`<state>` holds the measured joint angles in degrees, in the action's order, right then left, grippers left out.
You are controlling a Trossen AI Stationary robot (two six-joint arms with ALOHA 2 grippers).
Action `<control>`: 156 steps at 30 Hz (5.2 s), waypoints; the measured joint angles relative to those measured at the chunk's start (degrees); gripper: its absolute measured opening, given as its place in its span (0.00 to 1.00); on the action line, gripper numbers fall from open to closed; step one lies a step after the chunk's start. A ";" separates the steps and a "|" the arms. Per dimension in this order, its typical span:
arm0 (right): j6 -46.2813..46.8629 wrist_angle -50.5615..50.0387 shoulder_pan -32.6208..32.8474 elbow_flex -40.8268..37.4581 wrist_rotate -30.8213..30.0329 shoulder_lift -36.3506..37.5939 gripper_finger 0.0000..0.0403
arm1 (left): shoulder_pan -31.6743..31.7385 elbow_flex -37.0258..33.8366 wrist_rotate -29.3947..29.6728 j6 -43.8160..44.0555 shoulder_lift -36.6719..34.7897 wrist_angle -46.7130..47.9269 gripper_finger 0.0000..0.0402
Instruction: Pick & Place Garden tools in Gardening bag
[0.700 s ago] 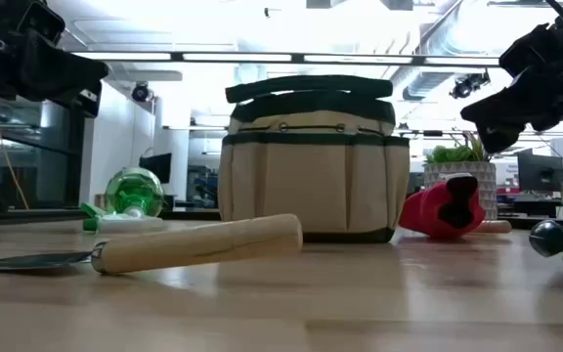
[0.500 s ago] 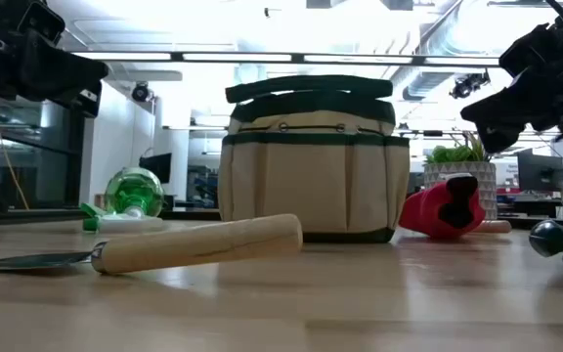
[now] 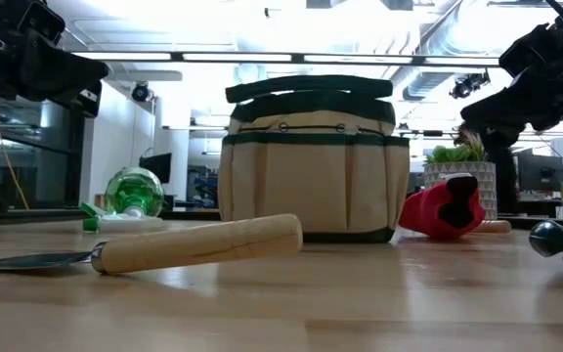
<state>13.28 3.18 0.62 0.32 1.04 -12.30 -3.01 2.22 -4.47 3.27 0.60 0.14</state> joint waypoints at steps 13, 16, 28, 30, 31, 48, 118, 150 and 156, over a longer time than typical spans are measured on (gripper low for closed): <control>-0.01 -0.02 0.01 0.01 0.01 -0.01 0.01 | -0.01 0.00 0.00 0.01 0.00 0.00 0.00; -0.01 -0.02 0.01 0.01 0.00 0.01 0.01 | 0.00 0.00 0.00 0.00 0.02 0.00 0.00; -3.85 0.00 0.02 0.01 0.00 -0.01 0.01 | -0.01 0.00 0.00 0.01 0.00 0.00 0.00; -4.19 0.00 0.01 0.02 0.04 -0.01 0.01 | -0.02 0.00 0.00 0.00 0.00 0.00 0.00; -3.62 0.03 0.00 0.00 0.25 -0.01 0.01 | 0.00 0.00 0.00 0.00 0.00 0.00 0.00; 23.48 4.35 0.02 0.02 0.50 -0.01 0.01 | 0.00 0.00 0.00 0.02 0.02 0.00 0.00; 97.80 0.70 43.77 47.03 -0.81 -82.22 0.01 | 0.00 0.00 0.00 0.00 0.00 0.00 0.00; 95.93 -34.54 48.14 75.67 -8.87 -92.00 0.01 | -0.01 0.00 0.00 0.02 0.00 0.00 0.00; 95.97 -34.88 47.52 77.92 -6.17 -97.60 0.01 | -0.02 0.00 0.00 0.02 0.00 0.00 0.00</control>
<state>109.25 -31.70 48.15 78.24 -5.13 -109.91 -3.03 2.22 -4.47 3.29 0.60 0.15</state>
